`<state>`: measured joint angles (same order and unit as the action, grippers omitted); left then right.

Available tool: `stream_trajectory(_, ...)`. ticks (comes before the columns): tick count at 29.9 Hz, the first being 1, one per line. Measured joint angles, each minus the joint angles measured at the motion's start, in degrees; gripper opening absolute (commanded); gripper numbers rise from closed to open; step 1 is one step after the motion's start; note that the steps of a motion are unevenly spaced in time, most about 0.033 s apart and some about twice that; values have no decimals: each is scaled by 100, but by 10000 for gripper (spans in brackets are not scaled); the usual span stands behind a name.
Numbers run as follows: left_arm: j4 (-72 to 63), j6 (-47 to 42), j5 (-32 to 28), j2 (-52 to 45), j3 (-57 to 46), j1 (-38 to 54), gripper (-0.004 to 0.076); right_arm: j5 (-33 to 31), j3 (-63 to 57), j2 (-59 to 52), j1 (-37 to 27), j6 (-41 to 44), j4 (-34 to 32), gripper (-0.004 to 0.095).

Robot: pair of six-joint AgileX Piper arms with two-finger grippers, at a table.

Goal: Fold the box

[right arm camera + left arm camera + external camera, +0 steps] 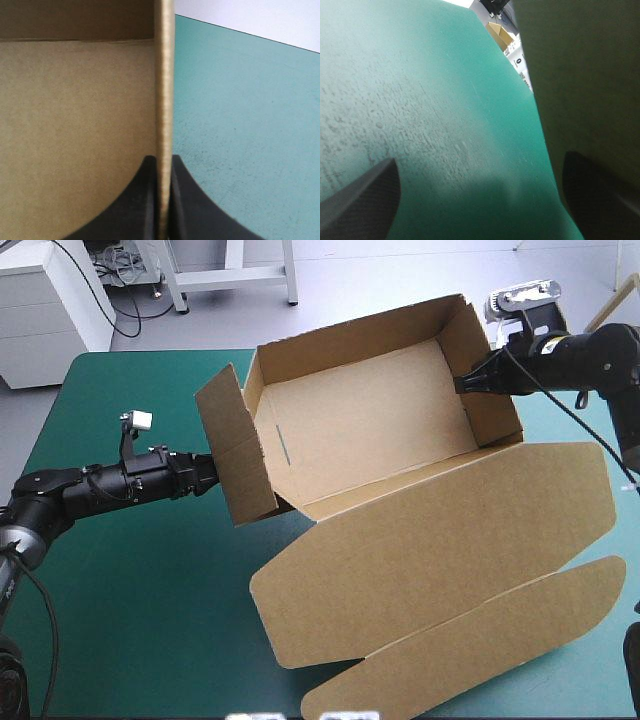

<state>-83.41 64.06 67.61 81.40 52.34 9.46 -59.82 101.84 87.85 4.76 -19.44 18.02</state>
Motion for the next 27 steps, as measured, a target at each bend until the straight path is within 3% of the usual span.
stream_trajectory(5, -115, 4, -6, -66, 175, 0, 628, 252, 0, 0, 364, 470, -574, -11)
stream_trajectory(17, -368, 11, 21, -245, 561, -72, 628, 656, 0, 0, 604, 642, -713, -8)
stream_trajectory(27, -203, 13, -205, -257, 1395, -935, 627, 864, 0, 0, 611, 682, -803, -8)
